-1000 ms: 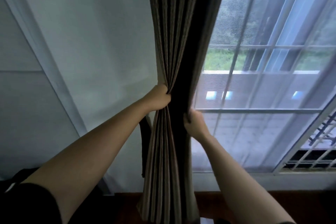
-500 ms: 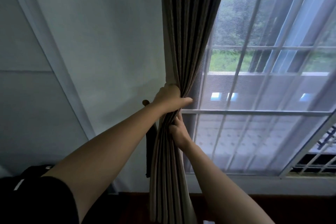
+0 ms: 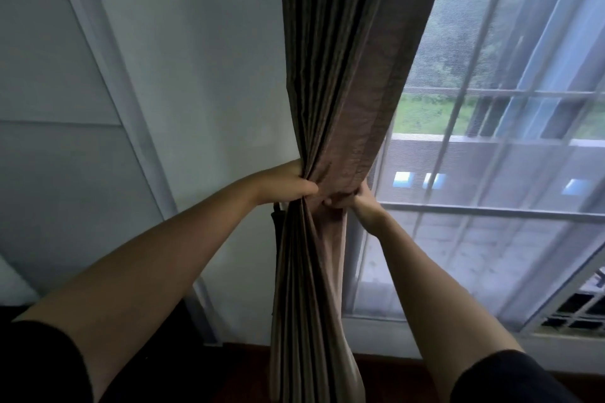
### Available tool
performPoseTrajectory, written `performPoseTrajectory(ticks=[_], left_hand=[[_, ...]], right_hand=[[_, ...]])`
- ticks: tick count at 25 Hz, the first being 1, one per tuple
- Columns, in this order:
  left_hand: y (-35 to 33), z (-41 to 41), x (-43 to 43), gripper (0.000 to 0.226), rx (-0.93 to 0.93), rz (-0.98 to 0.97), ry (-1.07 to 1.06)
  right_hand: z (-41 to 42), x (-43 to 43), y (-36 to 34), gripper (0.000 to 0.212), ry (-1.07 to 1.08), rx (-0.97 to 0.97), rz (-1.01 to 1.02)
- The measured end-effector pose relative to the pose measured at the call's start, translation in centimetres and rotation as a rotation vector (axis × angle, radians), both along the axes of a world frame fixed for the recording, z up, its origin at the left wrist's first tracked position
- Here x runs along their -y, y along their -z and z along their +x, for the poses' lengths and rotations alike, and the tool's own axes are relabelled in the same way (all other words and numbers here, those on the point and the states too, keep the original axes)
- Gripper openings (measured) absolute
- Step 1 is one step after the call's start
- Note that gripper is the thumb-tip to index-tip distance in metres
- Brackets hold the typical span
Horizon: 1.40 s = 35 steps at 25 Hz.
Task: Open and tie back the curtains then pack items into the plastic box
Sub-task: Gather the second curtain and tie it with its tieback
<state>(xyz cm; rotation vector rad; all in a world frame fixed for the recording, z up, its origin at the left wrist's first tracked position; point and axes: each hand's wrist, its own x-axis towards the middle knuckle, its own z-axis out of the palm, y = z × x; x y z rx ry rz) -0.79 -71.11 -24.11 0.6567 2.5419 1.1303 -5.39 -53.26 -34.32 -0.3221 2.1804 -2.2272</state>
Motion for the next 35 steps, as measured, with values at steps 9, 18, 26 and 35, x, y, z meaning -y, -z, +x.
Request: performPoseTrajectory(ticks=[9,18,26,35], left_hand=[[0.4,-0.4,0.3,0.048,-0.020,-0.002,-0.063],[1.0,-1.0,-4.1,0.051,-0.140,-0.098,-0.234],[1.2,-0.8,-3.6,0.014,0.027,-0.033,-0.283],[0.5,-0.8,-2.4,0.029,0.136,-0.037,-0.109]], right_hand=[[0.8,1.2,0.1,0.027,0.126,-0.051,0.132],[3.9,2.6,5.9,0.023,0.333,-0.157,0.253],[4.1,1.4,4.6,0.045,0.135,0.029,0.213],[3.4,1.1,2.9,0.031,-0.016,0.090,0.143]])
